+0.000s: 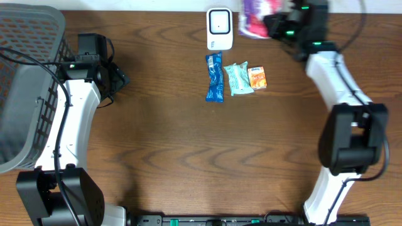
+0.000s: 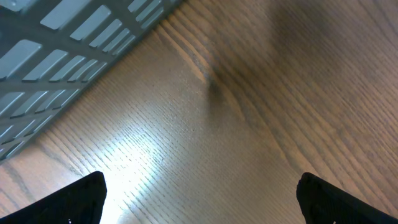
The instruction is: Scan the item barcode
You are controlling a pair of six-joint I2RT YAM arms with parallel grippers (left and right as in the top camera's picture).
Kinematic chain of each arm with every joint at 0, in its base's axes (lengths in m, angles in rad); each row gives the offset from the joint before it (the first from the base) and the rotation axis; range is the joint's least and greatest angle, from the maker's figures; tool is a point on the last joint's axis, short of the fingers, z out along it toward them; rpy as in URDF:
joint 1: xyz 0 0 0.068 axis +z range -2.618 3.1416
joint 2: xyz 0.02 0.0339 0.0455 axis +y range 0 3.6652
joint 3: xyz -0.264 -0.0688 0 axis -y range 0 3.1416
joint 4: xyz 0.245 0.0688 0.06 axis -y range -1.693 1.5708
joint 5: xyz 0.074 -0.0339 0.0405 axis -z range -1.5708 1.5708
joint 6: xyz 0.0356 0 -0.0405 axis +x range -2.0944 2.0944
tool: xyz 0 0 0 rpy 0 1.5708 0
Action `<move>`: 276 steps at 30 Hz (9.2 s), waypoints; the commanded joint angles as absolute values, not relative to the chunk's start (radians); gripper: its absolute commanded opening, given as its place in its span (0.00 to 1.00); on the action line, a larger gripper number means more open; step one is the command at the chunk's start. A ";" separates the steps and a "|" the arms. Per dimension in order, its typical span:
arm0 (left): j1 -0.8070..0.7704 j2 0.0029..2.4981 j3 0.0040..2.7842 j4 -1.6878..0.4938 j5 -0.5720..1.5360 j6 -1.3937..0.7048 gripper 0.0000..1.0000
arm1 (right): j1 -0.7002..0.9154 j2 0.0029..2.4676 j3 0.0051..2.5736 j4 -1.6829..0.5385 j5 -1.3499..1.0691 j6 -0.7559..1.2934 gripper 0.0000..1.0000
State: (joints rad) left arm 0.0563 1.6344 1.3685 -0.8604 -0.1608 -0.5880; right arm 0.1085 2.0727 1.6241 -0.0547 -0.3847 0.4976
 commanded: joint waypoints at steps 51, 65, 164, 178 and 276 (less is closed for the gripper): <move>0.059 1.638 1.369 -0.863 -0.173 -0.600 0.98 | -0.616 2.002 1.634 -0.582 0.081 0.021 0.89; 0.059 1.638 1.369 -0.863 -0.173 -0.600 0.98 | -0.503 2.002 1.634 -0.694 -0.521 0.022 0.99; 0.059 1.638 1.369 -0.863 -0.173 -0.600 0.98 | 0.365 2.103 1.689 -0.092 0.442 -0.070 0.05; 0.059 1.638 1.369 -0.863 -0.173 -0.600 0.98 | 0.442 2.190 1.707 0.084 0.538 -0.079 0.01; 0.059 1.638 1.369 -0.863 -0.173 -0.600 0.98 | 0.184 2.128 1.288 -0.299 -0.490 0.416 0.55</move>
